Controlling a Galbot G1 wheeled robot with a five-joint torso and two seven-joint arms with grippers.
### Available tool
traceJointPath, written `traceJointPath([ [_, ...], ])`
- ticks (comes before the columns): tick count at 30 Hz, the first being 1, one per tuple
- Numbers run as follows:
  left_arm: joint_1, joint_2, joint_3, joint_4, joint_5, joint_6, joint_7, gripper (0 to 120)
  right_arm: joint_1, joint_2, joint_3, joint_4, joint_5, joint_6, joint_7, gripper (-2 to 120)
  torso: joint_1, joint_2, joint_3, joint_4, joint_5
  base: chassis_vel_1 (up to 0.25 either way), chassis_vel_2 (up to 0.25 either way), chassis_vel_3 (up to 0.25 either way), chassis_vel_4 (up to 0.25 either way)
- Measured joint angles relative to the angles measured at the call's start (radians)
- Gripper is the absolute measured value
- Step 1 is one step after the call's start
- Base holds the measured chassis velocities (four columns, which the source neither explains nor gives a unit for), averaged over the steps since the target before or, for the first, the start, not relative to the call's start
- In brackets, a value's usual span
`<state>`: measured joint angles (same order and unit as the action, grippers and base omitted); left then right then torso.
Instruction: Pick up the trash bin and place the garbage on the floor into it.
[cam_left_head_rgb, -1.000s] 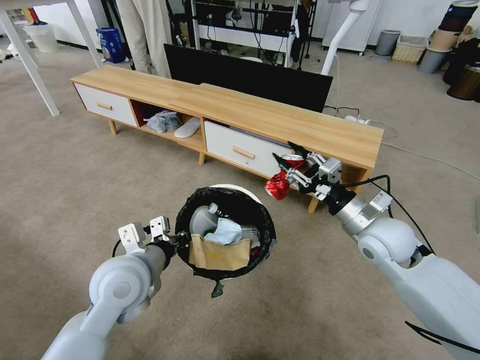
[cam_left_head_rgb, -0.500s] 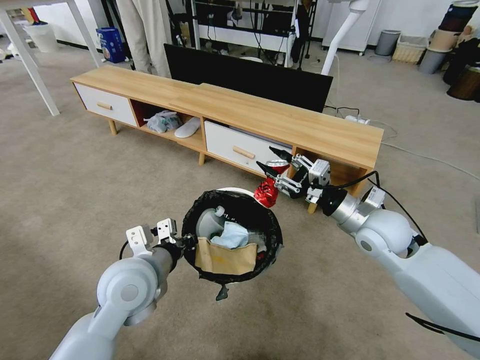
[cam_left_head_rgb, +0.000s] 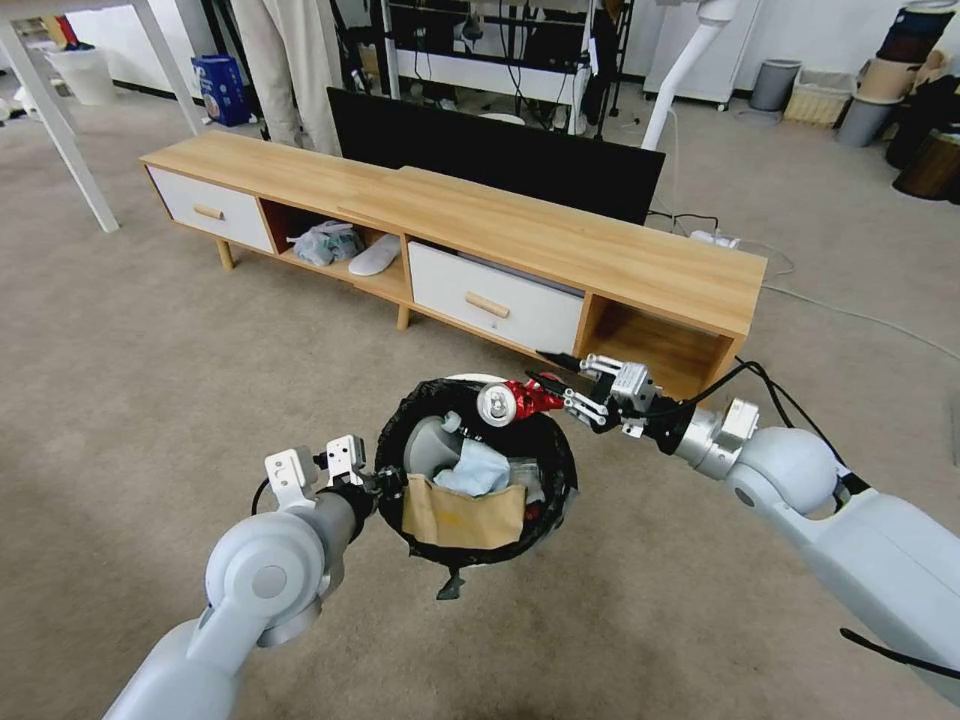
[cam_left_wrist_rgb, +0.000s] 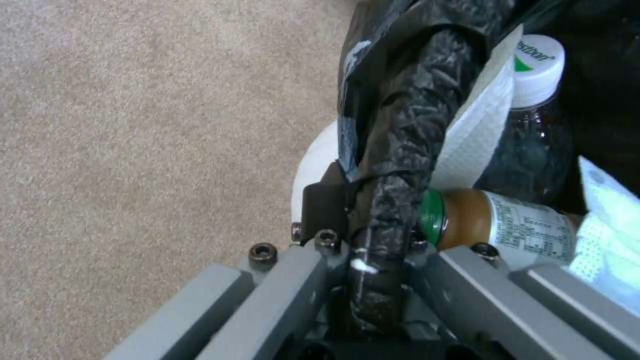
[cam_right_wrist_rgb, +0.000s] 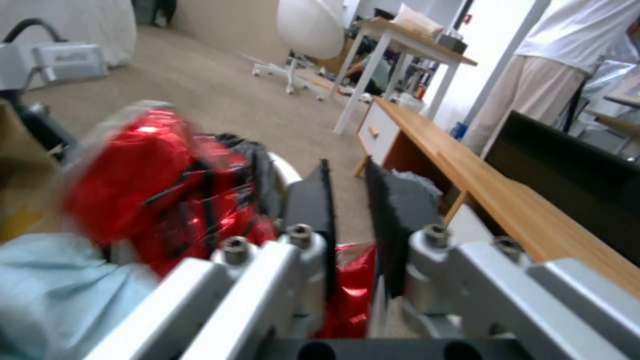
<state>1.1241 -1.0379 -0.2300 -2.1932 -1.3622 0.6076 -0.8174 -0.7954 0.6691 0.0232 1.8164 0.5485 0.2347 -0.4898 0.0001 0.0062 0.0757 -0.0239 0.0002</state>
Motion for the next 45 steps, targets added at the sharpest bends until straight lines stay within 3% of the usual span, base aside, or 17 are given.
traceJointPath([
  [4,-0.008,-0.001,0.008,0.008,0.000,-0.001,0.007,0,0.003,0.002,-0.012,-0.006,-0.004,0.003,-0.007,0,0.000,0.000,0.000,0.0000,-0.0002,0.000,0.000,0.000,0.000],
  [15,-0.038,-0.014,0.040,0.050,0.003,-0.006,0.021,0,-0.001,0.004,-0.011,-0.009,-0.003,0.007,-0.015,0,0.000,0.000,0.000,0.0000,-0.0001,0.000,0.000,0.000,0.000],
  [28,-0.033,-0.017,0.019,0.061,0.014,-0.010,0.021,0,0.021,0.011,-0.004,-0.015,0.019,0.008,-0.005,0,0.000,0.000,0.000,0.0001,-0.0002,0.000,0.000,0.000,0.000],
  [45,-0.050,-0.038,0.026,0.101,0.023,-0.020,0.018,0,0.056,0.017,-0.004,-0.019,0.038,0.005,0.009,0,0.000,0.000,0.000,0.0000,-0.0001,0.000,0.000,0.000,0.000],
])
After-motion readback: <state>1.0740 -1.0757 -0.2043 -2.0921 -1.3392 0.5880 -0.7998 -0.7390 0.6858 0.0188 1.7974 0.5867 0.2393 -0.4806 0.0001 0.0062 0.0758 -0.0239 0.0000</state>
